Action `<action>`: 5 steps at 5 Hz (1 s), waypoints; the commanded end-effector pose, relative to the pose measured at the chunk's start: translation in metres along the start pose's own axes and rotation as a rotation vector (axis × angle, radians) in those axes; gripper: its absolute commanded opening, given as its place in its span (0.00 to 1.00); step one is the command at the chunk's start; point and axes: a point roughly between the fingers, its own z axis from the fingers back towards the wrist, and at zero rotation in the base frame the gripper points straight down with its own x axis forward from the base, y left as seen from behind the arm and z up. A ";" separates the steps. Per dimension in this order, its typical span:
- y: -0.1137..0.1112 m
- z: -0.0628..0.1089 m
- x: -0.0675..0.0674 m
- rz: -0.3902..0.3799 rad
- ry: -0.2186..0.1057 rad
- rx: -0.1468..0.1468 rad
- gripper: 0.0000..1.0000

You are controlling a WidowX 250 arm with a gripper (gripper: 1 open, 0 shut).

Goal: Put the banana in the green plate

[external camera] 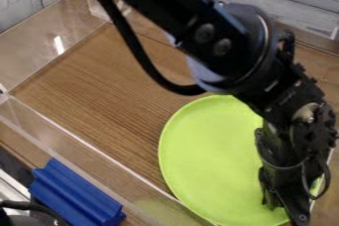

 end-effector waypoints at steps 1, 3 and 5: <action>0.002 0.007 -0.003 0.019 0.004 -0.006 0.00; 0.005 0.015 -0.008 0.043 0.023 -0.023 0.00; 0.009 0.024 -0.011 0.060 0.027 -0.033 0.00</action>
